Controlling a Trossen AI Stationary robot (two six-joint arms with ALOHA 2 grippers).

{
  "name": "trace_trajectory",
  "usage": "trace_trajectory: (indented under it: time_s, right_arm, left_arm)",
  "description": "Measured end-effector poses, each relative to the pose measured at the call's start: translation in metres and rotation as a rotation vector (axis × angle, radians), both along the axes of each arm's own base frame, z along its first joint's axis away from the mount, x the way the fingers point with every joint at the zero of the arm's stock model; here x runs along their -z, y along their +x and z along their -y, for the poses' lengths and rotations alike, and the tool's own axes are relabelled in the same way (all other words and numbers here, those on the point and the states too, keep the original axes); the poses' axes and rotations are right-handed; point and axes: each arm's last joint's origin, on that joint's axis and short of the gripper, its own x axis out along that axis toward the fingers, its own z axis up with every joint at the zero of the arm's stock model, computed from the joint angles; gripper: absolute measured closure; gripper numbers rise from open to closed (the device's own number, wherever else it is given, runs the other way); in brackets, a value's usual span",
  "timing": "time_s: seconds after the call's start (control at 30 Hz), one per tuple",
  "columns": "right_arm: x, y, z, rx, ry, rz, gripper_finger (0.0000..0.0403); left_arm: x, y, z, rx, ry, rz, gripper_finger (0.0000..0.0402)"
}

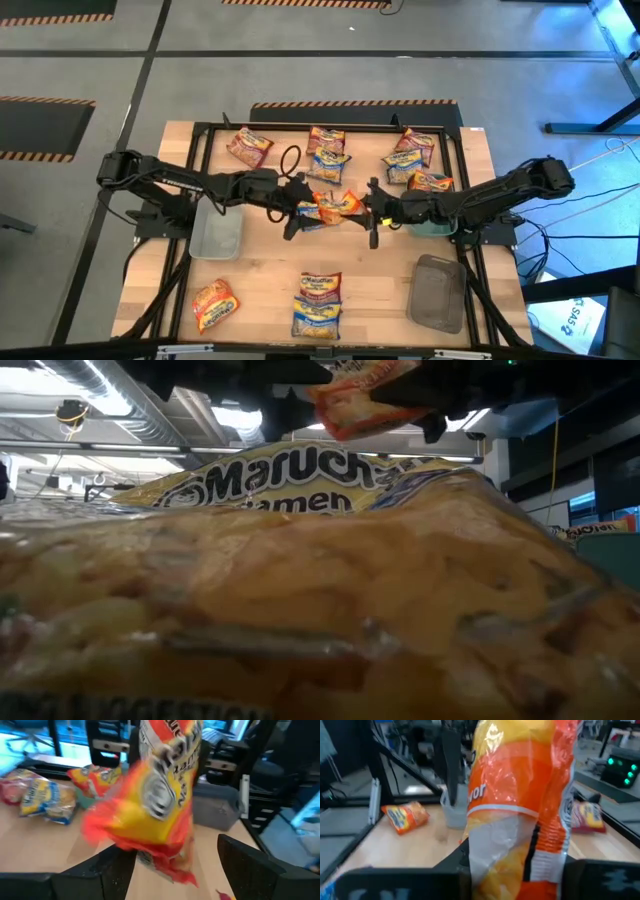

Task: Sort Maruchan noodles
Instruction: Put the orange pack noodle into the green bin

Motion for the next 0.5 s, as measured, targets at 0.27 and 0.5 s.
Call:
trace_trajectory:
  time_s: [0.27,0.5]
  right_arm:
    - [0.006,0.011,-0.002,-0.017,-0.003,0.080,0.0325]
    - [0.004,0.008,-0.021,-0.018,-0.065,0.097,0.0324]
  left_arm:
    - [0.000,-0.001,0.011,-0.030,0.041,-0.001,0.0132]
    - [-0.005,-0.010,0.017,-0.133,0.050,-0.029,0.0133]
